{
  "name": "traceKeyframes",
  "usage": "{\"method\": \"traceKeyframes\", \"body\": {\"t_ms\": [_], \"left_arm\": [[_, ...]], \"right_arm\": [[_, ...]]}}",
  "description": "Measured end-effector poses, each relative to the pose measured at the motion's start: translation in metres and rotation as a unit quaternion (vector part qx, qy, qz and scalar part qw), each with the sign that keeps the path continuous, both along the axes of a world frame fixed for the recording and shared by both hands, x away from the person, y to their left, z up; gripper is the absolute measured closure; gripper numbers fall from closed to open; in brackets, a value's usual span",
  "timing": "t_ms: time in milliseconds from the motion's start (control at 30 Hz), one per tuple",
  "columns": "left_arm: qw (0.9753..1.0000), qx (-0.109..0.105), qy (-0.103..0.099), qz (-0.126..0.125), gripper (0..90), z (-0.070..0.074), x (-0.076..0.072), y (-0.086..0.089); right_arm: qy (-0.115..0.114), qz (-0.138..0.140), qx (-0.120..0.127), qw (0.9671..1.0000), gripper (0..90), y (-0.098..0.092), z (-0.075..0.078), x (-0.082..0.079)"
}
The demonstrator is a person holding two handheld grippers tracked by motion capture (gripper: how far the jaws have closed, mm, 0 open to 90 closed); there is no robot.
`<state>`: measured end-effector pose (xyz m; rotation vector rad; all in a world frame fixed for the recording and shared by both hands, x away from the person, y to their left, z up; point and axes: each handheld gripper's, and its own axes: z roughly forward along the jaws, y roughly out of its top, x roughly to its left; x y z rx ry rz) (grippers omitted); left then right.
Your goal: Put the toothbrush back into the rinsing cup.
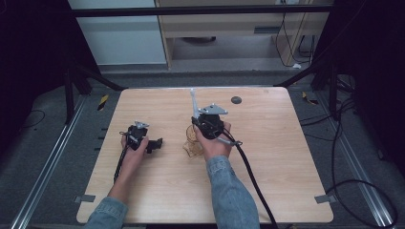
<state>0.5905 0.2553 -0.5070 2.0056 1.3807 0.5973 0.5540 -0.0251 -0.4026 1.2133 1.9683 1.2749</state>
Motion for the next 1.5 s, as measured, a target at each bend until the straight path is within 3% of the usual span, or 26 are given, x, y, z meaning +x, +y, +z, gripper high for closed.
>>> {"method": "traceKeyframes", "body": {"t_ms": [1500], "left_arm": [[1.0000, 0.000, 0.000, 0.000, 0.0, 0.000, 0.000, 0.000]], "right_arm": [[0.024, 0.011, -0.044, 0.9987, 66.8, 0.009, -0.015, 0.002]]}}
